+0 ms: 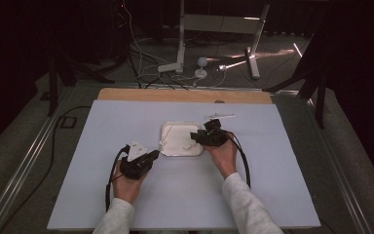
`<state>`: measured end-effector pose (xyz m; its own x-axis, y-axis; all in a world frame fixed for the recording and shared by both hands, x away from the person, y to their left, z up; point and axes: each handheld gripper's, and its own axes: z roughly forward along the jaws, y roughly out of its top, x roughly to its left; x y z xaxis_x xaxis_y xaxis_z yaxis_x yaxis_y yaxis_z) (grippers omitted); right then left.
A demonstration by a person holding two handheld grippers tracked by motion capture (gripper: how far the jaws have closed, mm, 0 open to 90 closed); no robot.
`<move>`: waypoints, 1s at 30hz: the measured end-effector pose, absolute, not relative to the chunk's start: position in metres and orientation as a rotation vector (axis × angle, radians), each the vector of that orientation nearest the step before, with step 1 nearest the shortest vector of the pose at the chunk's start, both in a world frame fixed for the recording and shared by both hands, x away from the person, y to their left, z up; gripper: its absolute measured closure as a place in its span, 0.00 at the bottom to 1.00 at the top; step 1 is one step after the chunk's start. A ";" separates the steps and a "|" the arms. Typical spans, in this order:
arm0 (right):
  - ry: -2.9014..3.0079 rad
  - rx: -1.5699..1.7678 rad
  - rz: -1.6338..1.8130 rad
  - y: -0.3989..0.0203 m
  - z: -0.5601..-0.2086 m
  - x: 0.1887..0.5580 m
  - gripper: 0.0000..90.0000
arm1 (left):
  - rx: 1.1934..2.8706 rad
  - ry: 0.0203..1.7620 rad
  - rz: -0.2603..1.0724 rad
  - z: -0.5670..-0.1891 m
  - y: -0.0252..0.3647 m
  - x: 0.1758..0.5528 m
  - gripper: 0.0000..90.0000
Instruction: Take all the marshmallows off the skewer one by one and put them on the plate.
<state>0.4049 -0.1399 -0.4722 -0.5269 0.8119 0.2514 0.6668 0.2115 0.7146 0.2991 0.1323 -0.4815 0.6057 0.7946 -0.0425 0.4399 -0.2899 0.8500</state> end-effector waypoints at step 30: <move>2.457 1.289 1.633 -0.086 -0.454 0.371 0.37 | 1.879 0.943 0.509 -0.479 0.130 0.296 1.00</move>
